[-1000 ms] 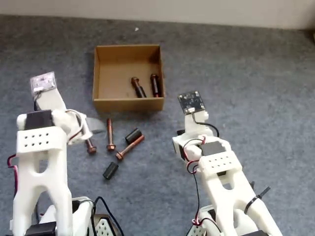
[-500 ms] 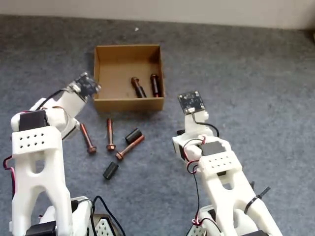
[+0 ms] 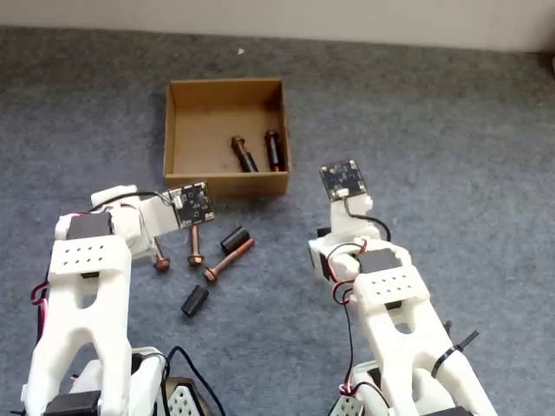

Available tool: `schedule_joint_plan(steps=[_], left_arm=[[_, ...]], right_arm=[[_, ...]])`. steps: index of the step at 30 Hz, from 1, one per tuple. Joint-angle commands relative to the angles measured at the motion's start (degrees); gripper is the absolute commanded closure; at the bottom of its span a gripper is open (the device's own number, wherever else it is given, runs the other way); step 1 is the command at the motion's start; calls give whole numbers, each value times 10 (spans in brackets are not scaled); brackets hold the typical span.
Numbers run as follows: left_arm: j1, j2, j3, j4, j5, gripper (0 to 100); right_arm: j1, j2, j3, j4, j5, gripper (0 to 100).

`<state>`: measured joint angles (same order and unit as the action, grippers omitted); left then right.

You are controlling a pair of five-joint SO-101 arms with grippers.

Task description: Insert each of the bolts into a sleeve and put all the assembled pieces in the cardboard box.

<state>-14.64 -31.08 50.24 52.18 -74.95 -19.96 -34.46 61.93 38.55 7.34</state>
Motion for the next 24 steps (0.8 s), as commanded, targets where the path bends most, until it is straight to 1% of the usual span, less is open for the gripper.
schedule_joint_plan(steps=[1, 8, 12, 16, 20, 24], left_arm=[[6, 27, -22, -16, -100, 705], [-12, 205, -141, -12, -109, 705], [-19, 285, -184, -12, -110, 703], [-19, 313, -203, -12, -111, 702], [-33, 313, -206, -12, -148, 702], [-48, 313, -203, -11, -154, 702]], right_arm=[[7, -26, -4, -15, 11, 993], [7, -27, -5, -15, 11, 993], [7, -27, -6, -15, 11, 993], [7, -25, -7, -15, 11, 993], [7, -24, -7, -15, 12, 993], [7, -24, -7, -15, 12, 993]])
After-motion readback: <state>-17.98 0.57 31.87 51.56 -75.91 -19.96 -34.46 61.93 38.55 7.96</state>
